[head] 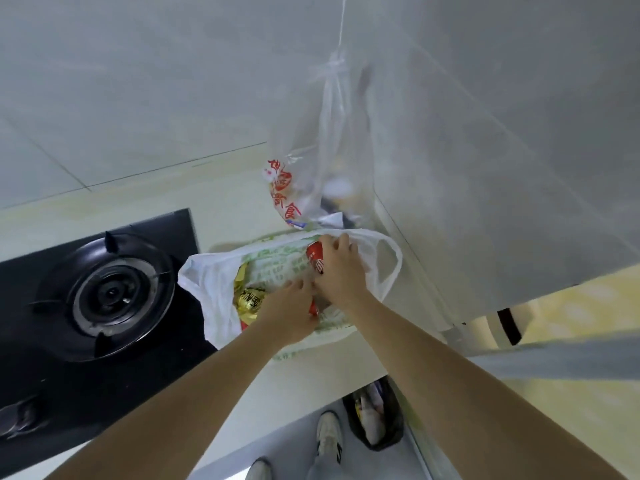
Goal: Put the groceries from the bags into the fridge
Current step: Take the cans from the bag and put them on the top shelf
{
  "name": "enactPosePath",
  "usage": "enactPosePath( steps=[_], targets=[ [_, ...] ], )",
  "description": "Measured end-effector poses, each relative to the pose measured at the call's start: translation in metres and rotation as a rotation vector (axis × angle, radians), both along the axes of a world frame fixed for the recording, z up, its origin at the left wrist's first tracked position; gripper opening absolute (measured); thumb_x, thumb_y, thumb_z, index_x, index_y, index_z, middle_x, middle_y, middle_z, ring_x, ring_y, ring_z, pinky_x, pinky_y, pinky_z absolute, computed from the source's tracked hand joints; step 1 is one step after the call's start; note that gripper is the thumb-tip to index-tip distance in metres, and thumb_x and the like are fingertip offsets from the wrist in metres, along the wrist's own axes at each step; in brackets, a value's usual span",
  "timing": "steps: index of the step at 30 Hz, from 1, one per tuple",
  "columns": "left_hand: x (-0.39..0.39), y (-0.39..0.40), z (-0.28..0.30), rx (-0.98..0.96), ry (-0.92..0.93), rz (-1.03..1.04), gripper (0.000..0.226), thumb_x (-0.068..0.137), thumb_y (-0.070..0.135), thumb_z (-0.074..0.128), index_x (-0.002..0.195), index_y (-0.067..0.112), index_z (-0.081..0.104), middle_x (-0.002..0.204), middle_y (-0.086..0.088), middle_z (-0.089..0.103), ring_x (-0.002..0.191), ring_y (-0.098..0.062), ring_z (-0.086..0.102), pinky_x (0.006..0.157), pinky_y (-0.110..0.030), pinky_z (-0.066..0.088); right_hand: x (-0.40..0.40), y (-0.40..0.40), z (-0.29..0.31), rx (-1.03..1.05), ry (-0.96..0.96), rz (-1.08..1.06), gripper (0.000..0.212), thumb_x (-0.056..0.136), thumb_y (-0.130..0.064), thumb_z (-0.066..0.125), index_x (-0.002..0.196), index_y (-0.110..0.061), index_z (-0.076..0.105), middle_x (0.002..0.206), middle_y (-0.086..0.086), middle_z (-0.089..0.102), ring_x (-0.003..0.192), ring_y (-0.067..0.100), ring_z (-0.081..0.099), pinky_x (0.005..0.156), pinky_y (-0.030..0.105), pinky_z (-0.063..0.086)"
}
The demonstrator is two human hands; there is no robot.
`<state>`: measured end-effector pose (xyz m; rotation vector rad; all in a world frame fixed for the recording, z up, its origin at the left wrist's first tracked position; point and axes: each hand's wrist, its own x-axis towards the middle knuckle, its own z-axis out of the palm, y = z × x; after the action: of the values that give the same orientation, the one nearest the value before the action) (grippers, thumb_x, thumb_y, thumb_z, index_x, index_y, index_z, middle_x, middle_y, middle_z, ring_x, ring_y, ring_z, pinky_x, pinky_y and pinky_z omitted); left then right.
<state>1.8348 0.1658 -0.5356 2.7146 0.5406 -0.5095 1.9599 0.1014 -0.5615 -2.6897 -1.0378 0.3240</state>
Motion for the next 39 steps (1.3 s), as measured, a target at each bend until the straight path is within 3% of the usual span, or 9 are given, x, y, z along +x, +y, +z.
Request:
enactPosePath(
  steps=[3,6,9,14,17,23,29,34,39],
  targets=[
    [0.001,0.001,-0.009,0.045,0.048,-0.037,0.058,0.09,0.046,0.066,0.136,0.016,0.049,0.128,-0.003,0.056,0.121,-0.024,0.055,0.086,-0.036,0.055,0.008,0.003,-0.005,0.021,0.086,0.011,0.082,0.085,-0.024,0.077,0.152,-0.02,0.03,0.143,0.017,0.044,0.123,0.036,0.053,0.093,0.05,0.056],
    [0.001,0.002,-0.01,0.039,0.03,-0.011,0.059,0.083,0.048,0.075,0.13,0.019,0.054,0.119,0.0,0.059,0.111,-0.022,0.06,0.082,-0.036,0.055,0.011,0.005,-0.007,0.05,0.146,0.032,0.092,0.083,-0.02,0.079,0.156,-0.025,0.022,0.138,0.013,0.051,0.12,0.034,0.057,0.092,0.049,0.055],
    [-0.004,0.006,-0.002,0.007,-0.059,0.05,0.058,0.075,0.05,0.077,0.122,0.022,0.059,0.107,0.006,0.06,0.098,-0.018,0.062,0.075,-0.03,0.051,0.014,0.002,-0.003,0.15,0.192,0.031,0.087,0.076,-0.019,0.083,0.148,-0.026,0.033,0.131,0.006,0.054,0.114,0.03,0.06,0.089,0.048,0.057],
    [-0.026,0.019,0.029,-0.156,-0.293,0.267,0.056,0.071,0.051,0.082,0.116,0.025,0.063,0.107,0.008,0.057,0.092,-0.014,0.059,0.076,-0.034,0.054,0.007,-0.022,0.011,0.413,0.228,-0.008,0.065,0.072,-0.014,0.087,0.128,-0.019,0.056,0.122,-0.002,0.052,0.104,0.015,0.056,0.088,0.025,0.052],
    [-0.038,0.027,0.039,-0.268,-0.394,0.41,0.056,0.067,0.035,0.09,0.115,0.027,0.064,0.109,0.011,0.055,0.097,-0.012,0.055,0.076,-0.026,0.047,0.001,-0.038,0.026,0.502,0.284,-0.039,0.055,0.071,-0.013,0.087,0.117,-0.021,0.059,0.114,-0.003,0.054,0.098,0.009,0.053,0.08,0.007,0.043],
    [-0.049,0.029,0.043,-0.369,-0.503,0.475,0.044,0.065,0.025,0.089,0.1,0.035,0.064,0.106,0.013,0.062,0.098,-0.012,0.059,0.085,-0.031,0.05,-0.018,-0.061,0.046,0.578,0.39,-0.09,0.053,0.065,-0.002,0.087,0.103,-0.024,0.056,0.095,-0.006,0.066,0.089,0.013,0.066,0.069,0.03,0.058],
    [-0.063,0.026,0.091,-0.454,-0.716,0.474,0.054,0.066,0.022,0.093,0.099,0.046,0.058,0.104,0.017,0.064,0.098,-0.004,0.063,0.084,-0.028,0.053,-0.048,-0.09,0.115,0.787,0.421,-0.207,0.066,0.063,0.006,0.087,0.109,-0.034,0.061,0.103,-0.017,0.069,0.101,0.008,0.068,0.084,0.027,0.06],
    [-0.073,0.015,0.177,-0.504,-0.852,0.331,0.056,0.065,0.031,0.096,0.106,0.035,0.059,0.103,0.017,0.067,0.095,0.003,0.062,0.078,-0.03,0.057,-0.081,-0.132,0.198,0.87,0.331,-0.311,0.064,0.063,-0.002,0.091,0.109,-0.032,0.059,0.1,-0.012,0.071,0.099,0.01,0.07,0.086,0.03,0.06],
    [-0.068,-0.027,0.266,-0.529,-0.819,-0.011,0.054,0.063,0.04,0.095,0.102,0.031,0.059,0.097,0.015,0.067,0.089,-0.001,0.064,0.073,-0.028,0.054,-0.13,-0.196,0.27,0.958,0.252,-0.435,0.063,0.066,0.002,0.092,0.115,-0.023,0.06,0.103,-0.012,0.072,0.102,0.006,0.069,0.085,0.024,0.059]
  ],
)
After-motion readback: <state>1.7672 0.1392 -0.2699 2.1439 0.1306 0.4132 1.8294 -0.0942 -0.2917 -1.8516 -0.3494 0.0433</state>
